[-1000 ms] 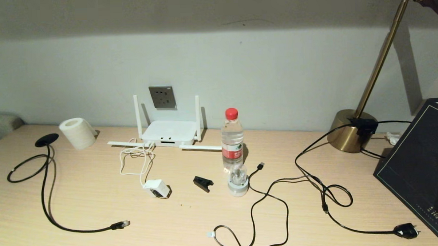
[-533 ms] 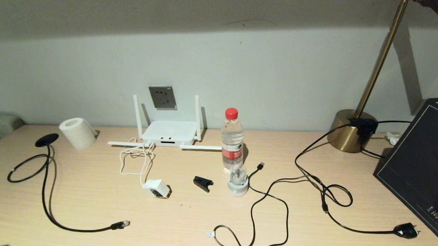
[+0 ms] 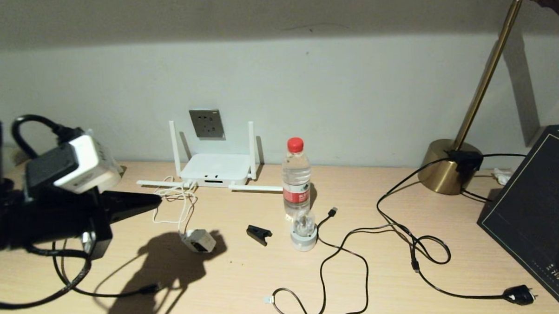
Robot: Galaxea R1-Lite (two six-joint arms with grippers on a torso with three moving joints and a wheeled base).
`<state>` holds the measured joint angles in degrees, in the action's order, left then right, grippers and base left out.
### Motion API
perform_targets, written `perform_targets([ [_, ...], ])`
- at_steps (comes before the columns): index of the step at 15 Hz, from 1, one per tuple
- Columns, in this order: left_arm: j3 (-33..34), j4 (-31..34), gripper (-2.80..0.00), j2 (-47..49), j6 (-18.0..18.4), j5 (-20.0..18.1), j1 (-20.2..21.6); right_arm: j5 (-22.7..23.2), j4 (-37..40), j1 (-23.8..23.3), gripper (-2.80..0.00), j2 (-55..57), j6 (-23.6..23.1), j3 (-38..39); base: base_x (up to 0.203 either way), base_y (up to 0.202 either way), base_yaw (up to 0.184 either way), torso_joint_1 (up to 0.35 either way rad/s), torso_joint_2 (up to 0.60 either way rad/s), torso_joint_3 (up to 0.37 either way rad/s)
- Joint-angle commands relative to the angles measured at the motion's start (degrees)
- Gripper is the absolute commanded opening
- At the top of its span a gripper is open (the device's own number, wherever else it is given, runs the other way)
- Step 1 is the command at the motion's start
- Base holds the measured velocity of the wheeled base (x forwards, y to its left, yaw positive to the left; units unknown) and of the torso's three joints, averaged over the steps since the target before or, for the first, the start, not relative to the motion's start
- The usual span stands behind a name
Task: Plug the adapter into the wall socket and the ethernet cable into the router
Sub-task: Pick up plug
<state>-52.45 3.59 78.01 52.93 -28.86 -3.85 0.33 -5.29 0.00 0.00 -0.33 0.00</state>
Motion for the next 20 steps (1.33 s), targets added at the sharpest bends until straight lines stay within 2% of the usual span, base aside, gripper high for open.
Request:
perform_targets([
  [1,-3.8,3.6,-2.8,12.3,23.8,-2.7,-0.9,0.0,-0.1,0.0,-2.8,0.1,0.0,2.0,0.0,0.0,0.0,0.0,0.0,0.0],
  [2,-5.5,10.5,-2.8,13.2,29.1,-3.3,-1.0,0.0,0.0,0.0,-2.8,0.1,0.0,2.0,0.0,0.0,0.0,0.0,0.0,0.0],
  [3,-8.4,17.9,0.0,14.2,33.8,-3.5,-0.7,0.0,-0.1,0.0,-2.8,0.1,0.0,2.0,0.0,0.0,0.0,0.0,0.0,0.0],
  [6,-17.7,33.2,0.0,19.9,44.1,-3.0,0.8,0.0,-0.1,0.0,-2.8,0.1,0.0,2.0,0.0,0.0,0.0,0.0,0.0,0.0],
  [9,-18.7,34.9,0.0,22.9,49.1,-3.4,0.5,0.0,-0.1,0.0,-2.8,0.1,0.0,2.0,0.0,0.0,0.0,0.0,0.0,0.0],
  [12,-20.6,36.6,0.0,26.1,49.7,-3.2,0.3,0.0,-0.1,0.0,-2.8,0.1,0.0,2.0,0.0,0.0,0.0,0.0,0.0,0.0],
  [13,-22.3,39.2,0.0,27.1,49.7,-3.0,0.1,0.0,-0.1,0.0,-2.8,0.1,0.0,2.0,0.0,0.0,0.0,0.0,0.0,0.0],
  [15,-27.4,44.9,0.0,27.6,49.4,-0.6,-0.1,0.0,0.0,0.0,-2.8,0.0,0.0,2.0,0.0,0.0,0.0,0.0,0.0,0.0],
  [17,-32.6,48.1,0.0,29.0,49.8,3.9,0.0,0.0,-0.1,0.0,-2.8,0.1,0.0,2.0,0.0,0.0,0.0,0.0,0.0,0.0],
  [18,-33.0,48.6,0.0,29.3,49.9,5.3,0.0,0.0,-0.1,0.0,-2.8,0.1,0.0,2.0,0.0,0.0,0.0,0.0,0.0,0.0],
  [20,-34.4,48.6,0.0,30.3,49.2,5.5,-0.2,0.0,-0.1,0.0,-2.8,0.1,0.0,2.0,0.0,0.0,0.0,0.0,0.0,0.0],
])
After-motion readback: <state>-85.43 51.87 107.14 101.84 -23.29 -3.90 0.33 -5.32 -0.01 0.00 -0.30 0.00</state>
